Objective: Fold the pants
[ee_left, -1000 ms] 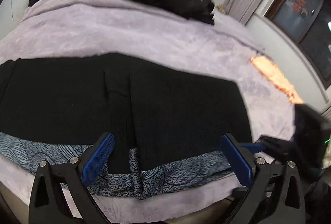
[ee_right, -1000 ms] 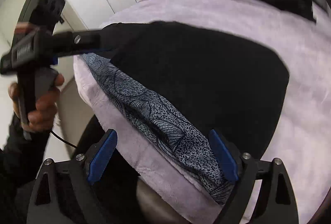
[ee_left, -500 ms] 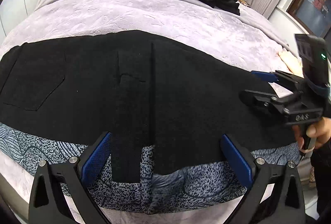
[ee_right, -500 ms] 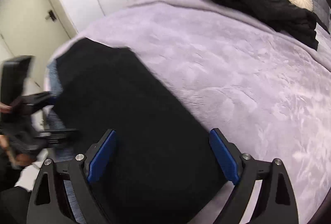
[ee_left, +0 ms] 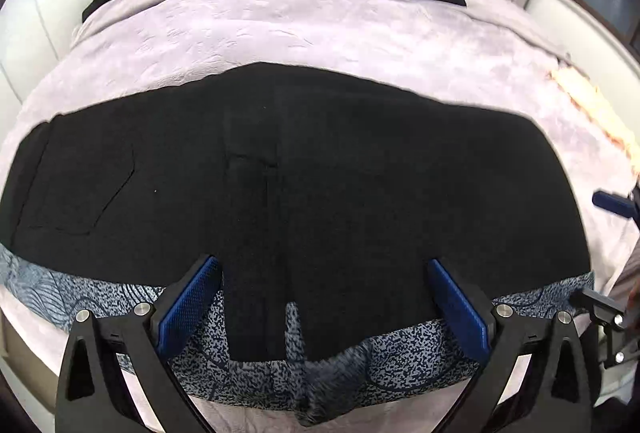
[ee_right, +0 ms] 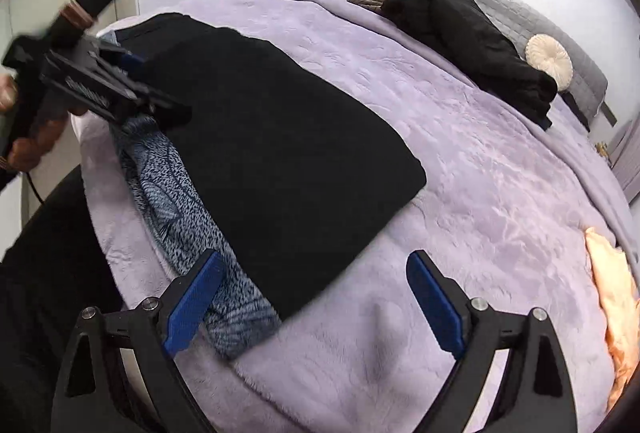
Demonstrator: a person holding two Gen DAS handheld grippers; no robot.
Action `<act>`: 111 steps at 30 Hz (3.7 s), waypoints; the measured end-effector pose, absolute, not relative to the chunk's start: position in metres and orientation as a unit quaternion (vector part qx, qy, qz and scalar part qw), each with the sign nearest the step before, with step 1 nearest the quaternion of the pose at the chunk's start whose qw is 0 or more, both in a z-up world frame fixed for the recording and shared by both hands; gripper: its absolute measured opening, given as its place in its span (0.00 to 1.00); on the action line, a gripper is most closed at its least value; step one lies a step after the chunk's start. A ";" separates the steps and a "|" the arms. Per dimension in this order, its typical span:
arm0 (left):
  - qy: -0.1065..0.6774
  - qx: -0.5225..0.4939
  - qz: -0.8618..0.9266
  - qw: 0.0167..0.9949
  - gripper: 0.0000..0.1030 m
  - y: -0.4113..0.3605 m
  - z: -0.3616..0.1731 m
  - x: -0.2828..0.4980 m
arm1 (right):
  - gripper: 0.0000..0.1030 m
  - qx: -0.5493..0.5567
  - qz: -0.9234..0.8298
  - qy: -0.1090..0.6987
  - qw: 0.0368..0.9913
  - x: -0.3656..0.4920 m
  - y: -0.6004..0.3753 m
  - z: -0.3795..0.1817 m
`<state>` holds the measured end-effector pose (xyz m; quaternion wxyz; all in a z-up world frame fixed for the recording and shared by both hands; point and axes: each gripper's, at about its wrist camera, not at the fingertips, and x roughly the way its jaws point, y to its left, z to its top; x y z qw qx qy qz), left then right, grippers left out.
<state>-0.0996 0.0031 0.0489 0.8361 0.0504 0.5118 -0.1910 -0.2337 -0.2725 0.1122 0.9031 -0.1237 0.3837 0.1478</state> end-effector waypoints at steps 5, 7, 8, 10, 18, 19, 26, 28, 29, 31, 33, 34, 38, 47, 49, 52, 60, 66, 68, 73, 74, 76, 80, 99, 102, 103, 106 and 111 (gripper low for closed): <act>0.474 0.005 -0.195 0.859 1.00 0.020 0.083 -0.115 | 0.92 -0.086 0.225 0.327 0.914 -0.231 -0.273 0.142; 0.465 -0.007 -0.205 0.861 1.00 0.021 0.092 -0.122 | 0.92 -0.074 0.264 0.332 0.903 -0.214 -0.267 0.141; 0.464 -0.011 -0.216 0.859 1.00 0.019 0.093 -0.127 | 0.92 -0.078 0.272 0.339 0.897 -0.202 -0.263 0.136; 0.473 0.001 -0.218 0.854 1.00 0.011 0.086 -0.131 | 0.92 -0.108 0.255 0.369 0.887 -0.176 -0.255 0.118; 0.518 0.041 -0.158 0.840 1.00 0.003 0.053 -0.120 | 1.00 -0.122 0.243 0.377 0.885 -0.152 -0.255 0.115; 0.518 0.042 -0.156 0.840 1.00 0.003 0.053 -0.118 | 1.00 -0.126 0.257 0.370 0.884 -0.156 -0.252 0.119; 0.519 0.050 -0.155 0.839 1.00 -0.003 0.050 -0.107 | 1.00 -0.197 0.284 0.433 0.832 -0.154 -0.232 0.106; 0.520 0.046 -0.158 0.838 1.00 0.000 0.048 -0.110 | 1.00 -0.197 0.290 0.431 0.832 -0.151 -0.230 0.121; 0.521 0.046 -0.159 0.837 1.00 0.000 0.047 -0.110 | 1.00 -0.199 0.295 0.418 0.836 -0.151 -0.227 0.126; 0.520 0.047 -0.160 0.838 1.00 0.002 0.047 -0.112 | 1.00 -0.206 0.301 0.411 0.835 -0.147 -0.219 0.129; 0.520 0.047 -0.162 0.837 1.00 0.004 0.048 -0.113 | 1.00 -0.240 0.293 0.442 0.813 -0.136 -0.205 0.111; 0.521 0.050 -0.164 0.836 1.00 0.006 0.048 -0.115 | 1.00 -0.263 0.288 0.453 0.802 -0.135 -0.199 0.101; 0.495 0.036 -0.163 0.853 1.00 0.029 0.072 -0.124 | 1.00 -0.252 0.303 0.437 0.808 -0.131 -0.192 0.123; 0.524 -0.053 -0.136 0.839 1.00 0.090 0.045 -0.101 | 1.00 -0.263 0.366 0.404 0.796 -0.111 -0.135 0.130; 0.520 -0.035 -0.134 0.843 1.00 0.085 0.045 -0.101 | 1.00 -0.294 0.346 0.409 0.791 -0.094 -0.130 0.114; 0.508 -0.040 -0.139 0.849 1.00 0.089 0.053 -0.105 | 1.00 -0.199 0.347 0.466 0.789 -0.060 -0.149 0.117; 0.522 -0.067 -0.106 0.843 1.00 0.130 0.030 -0.087 | 1.00 -0.198 0.381 0.427 0.795 -0.022 -0.114 0.154; 0.515 -0.078 -0.101 0.848 1.00 0.155 0.030 -0.099 | 1.00 -0.248 0.418 0.472 0.736 0.040 -0.022 0.123; 0.519 -0.098 -0.104 0.843 1.00 0.168 0.025 -0.100 | 1.00 -0.257 0.435 0.482 0.716 0.058 0.009 0.113; 0.512 -0.131 -0.131 0.839 1.00 0.187 0.023 -0.107 | 1.00 -0.239 0.510 0.492 0.664 0.085 0.087 0.111; 0.508 -0.129 -0.135 0.841 1.00 0.189 0.026 -0.108 | 1.00 -0.238 0.521 0.487 0.659 0.086 0.100 0.112; 0.499 -0.125 -0.134 0.847 1.00 0.203 0.031 -0.109 | 1.00 -0.235 0.538 0.490 0.644 0.091 0.126 0.112; 0.474 -0.116 -0.102 0.867 1.00 0.245 0.052 -0.108 | 0.85 -0.240 0.557 0.491 0.626 0.091 0.141 0.118; 0.518 -0.059 -0.304 0.798 1.00 0.346 0.064 0.010 | 0.20 -0.320 0.603 0.317 0.658 0.007 0.111 0.220; 0.506 -0.030 -0.313 0.803 1.00 0.332 0.064 0.006 | 0.20 -0.334 0.594 0.319 0.659 -0.002 0.108 0.216; 0.510 -0.030 -0.309 0.802 0.94 0.332 0.064 0.006 | 0.20 -0.335 0.589 0.323 0.661 0.001 0.108 0.215; 0.517 -0.023 -0.283 0.807 0.46 0.338 0.067 0.000 | 0.24 -0.326 0.552 0.350 0.683 0.014 0.107 0.214; 0.547 0.014 -0.228 0.806 0.32 0.325 0.071 -0.006 | 0.66 -0.295 0.482 0.361 0.741 0.028 0.083 0.221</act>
